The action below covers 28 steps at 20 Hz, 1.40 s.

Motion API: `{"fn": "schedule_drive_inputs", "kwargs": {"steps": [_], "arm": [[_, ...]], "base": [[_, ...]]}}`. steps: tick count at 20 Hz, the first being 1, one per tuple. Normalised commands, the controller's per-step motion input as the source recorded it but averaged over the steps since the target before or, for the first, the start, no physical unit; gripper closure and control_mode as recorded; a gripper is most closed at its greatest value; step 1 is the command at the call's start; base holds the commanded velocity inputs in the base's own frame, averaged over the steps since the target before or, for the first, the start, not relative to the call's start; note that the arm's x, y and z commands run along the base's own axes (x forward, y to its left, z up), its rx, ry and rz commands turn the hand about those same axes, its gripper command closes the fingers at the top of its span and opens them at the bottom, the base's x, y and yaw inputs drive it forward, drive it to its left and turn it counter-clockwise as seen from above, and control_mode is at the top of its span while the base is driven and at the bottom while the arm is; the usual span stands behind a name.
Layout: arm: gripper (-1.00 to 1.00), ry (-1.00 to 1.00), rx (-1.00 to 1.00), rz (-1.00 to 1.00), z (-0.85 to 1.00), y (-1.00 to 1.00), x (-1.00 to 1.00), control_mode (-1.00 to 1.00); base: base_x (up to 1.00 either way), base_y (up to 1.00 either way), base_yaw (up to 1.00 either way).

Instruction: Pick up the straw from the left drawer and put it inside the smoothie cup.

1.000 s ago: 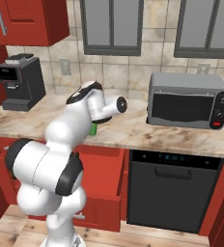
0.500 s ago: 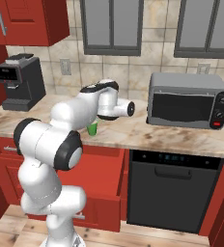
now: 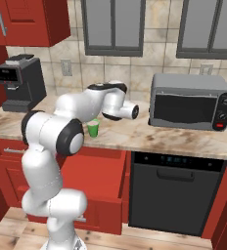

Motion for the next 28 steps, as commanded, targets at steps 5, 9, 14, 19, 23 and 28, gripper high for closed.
{"fn": "schedule_drive_inputs", "kwargs": {"steps": [5, 9, 14, 19, 23, 28], "arm": [[1.00, -0.04, 0.00, 0.00, -0.11, 0.23, 0.24, -1.00], [1.00, -0.01, 0.00, 0.00, -0.20, 0.22, 0.28, -1.00], [1.00, 0.00, 0.00, 0.00, -0.28, 0.16, 0.32, -1.00], [1.00, 0.00, 0.00, 0.00, -0.31, 0.08, 0.32, -1.00], [1.00, 0.00, 0.00, 0.00, -0.32, 0.01, 0.29, -1.00], [1.00, 0.00, 0.00, 0.00, -0.28, 0.02, 0.29, -1.00]], "base": [[0.00, 0.00, 0.00], [0.00, 0.00, 0.00], [0.00, 0.00, 0.00], [0.00, 0.00, 0.00], [0.00, 0.00, 0.00], [0.00, 0.00, 0.00]]}}
